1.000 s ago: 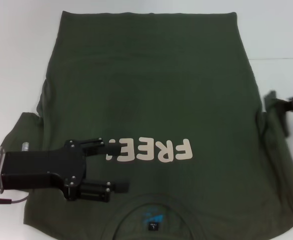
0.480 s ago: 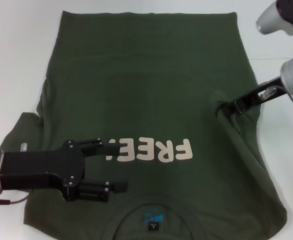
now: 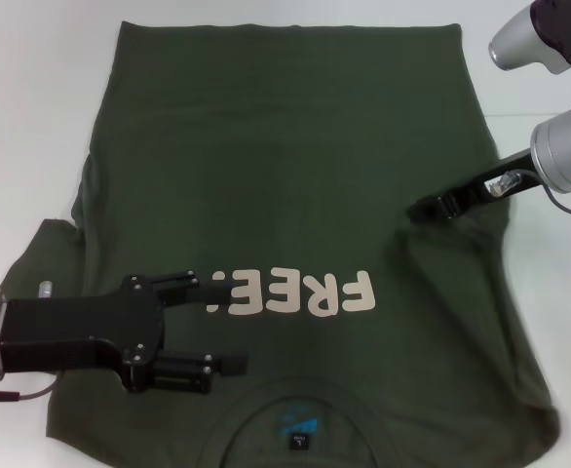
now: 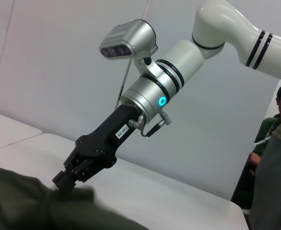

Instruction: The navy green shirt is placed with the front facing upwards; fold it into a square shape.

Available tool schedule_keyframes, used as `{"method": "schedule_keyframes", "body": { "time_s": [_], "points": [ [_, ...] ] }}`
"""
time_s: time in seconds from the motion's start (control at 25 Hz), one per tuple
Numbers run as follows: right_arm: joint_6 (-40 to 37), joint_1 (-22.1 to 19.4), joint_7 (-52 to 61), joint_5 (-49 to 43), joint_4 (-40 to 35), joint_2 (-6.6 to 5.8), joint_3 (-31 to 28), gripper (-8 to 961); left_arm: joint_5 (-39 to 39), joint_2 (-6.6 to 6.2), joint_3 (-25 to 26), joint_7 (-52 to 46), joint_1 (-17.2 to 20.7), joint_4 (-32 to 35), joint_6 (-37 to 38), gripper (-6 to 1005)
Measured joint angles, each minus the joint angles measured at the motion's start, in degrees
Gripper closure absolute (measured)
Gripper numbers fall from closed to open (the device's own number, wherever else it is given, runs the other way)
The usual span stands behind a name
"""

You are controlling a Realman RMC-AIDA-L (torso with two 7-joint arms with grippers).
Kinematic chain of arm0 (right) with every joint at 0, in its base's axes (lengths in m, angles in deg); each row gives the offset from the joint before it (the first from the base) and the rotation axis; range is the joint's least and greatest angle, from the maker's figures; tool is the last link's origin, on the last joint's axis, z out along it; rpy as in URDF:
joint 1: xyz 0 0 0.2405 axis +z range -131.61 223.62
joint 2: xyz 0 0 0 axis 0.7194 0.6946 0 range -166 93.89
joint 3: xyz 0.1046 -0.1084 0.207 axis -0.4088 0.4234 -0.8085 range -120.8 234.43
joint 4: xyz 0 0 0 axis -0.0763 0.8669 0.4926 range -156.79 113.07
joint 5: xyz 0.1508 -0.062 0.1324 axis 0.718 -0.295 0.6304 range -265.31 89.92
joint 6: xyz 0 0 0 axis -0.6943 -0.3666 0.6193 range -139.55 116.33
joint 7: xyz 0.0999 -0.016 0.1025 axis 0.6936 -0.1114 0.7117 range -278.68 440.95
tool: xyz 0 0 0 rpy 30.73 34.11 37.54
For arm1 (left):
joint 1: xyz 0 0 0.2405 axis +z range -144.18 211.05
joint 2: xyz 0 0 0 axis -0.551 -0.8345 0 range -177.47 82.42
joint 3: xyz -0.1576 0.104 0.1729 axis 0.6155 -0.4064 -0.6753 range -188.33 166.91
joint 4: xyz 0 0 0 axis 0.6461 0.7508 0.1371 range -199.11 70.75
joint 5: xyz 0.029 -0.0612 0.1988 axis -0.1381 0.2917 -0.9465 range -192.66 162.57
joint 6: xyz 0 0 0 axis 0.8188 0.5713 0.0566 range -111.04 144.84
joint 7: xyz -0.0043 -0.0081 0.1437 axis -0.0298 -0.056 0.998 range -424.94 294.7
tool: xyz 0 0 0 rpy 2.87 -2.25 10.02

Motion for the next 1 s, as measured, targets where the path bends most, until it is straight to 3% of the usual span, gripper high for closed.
{"method": "schedule_keyframes", "body": {
  "time_s": [0.2,0.56,0.8,1.0],
  "points": [
    [0.1,-0.8,-2.9,4.0,0.0,0.0,0.0,833,0.0,0.01,0.1,0.0,0.0,0.0,0.0,83],
    [-1.7,-2.6,-7.6,7.5,-1.2,-0.12,-1.6,409,0.0,-0.04,0.1,0.0,-0.1,0.0,0.0,83],
    [-5.0,-8.7,-17.9,18.3,-3.5,-1.07,-4.4,260,0.0,0.02,0.1,-0.1,-0.1,0.1,0.0,83],
    [-12.2,-15.3,-35.2,27.5,-3.3,-1.12,-6.7,179,0.0,0.09,0.8,-0.3,-0.1,0.0,-0.2,84]
  ]
}}
